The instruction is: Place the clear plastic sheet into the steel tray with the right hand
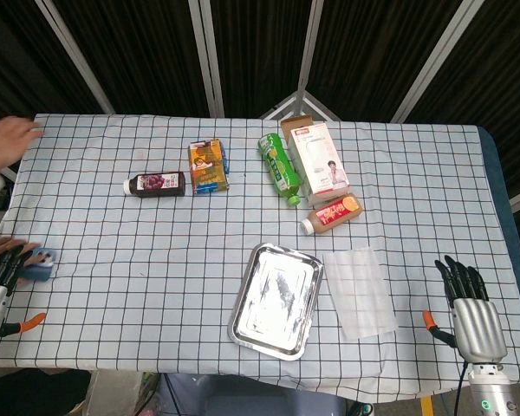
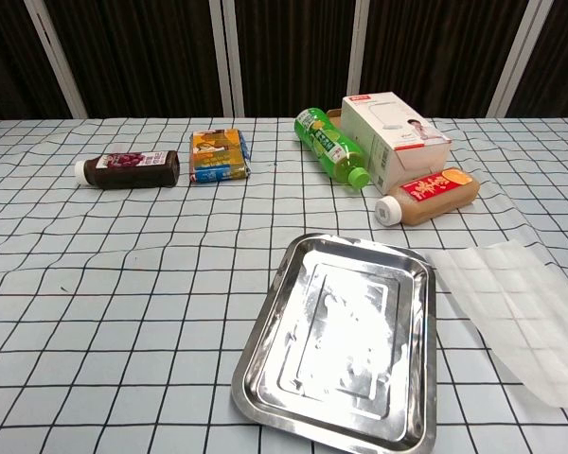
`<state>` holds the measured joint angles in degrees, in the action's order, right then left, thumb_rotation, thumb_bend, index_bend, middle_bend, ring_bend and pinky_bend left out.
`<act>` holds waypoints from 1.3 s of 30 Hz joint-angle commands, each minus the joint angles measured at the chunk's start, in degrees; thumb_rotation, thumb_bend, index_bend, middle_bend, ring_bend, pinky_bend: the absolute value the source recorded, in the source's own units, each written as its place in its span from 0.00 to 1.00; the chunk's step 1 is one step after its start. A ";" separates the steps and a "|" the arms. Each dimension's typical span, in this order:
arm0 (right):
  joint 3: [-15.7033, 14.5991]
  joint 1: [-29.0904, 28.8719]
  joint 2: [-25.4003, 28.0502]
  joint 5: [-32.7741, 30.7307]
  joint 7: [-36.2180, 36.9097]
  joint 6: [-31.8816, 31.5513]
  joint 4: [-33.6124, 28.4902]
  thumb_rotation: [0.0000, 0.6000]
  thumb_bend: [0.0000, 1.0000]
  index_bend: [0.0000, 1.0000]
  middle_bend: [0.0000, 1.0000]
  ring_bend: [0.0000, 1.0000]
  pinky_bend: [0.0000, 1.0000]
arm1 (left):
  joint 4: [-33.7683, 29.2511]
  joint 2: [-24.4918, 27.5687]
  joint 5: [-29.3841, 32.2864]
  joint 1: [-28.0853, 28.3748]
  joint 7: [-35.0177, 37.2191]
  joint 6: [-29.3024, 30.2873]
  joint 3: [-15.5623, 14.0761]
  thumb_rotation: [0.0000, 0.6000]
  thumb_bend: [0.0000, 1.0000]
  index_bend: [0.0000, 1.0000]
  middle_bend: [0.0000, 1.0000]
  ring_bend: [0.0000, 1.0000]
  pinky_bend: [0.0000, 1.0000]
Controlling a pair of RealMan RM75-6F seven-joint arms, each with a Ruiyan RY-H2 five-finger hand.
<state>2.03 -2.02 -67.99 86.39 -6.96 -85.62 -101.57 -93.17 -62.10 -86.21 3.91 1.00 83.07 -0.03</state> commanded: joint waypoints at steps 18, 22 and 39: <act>-1.30 -0.64 0.06 1.65 -0.88 1.70 -0.21 1.00 0.39 0.00 0.00 0.00 0.00 | 0.06 -0.10 0.23 0.05 -0.07 0.09 0.24 1.00 0.00 0.00 0.00 0.00 0.00; -2.75 -1.77 -0.72 3.05 -3.93 4.46 -0.33 1.00 0.39 0.00 0.00 0.00 0.00 | 0.12 -0.11 0.13 0.04 -0.11 0.12 0.20 1.00 0.00 0.00 0.00 0.00 0.00; -2.11 -2.73 -14.78 -5.67 -20.66 9.93 6.18 1.00 0.39 0.00 0.00 0.00 0.00 | 0.07 0.13 0.05 0.07 0.45 -0.02 0.12 1.00 0.00 0.00 0.00 0.00 0.00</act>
<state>-0.31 -4.79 -81.77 81.59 -26.70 -76.16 -96.39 -93.10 -61.98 -86.13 3.97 1.45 83.07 0.09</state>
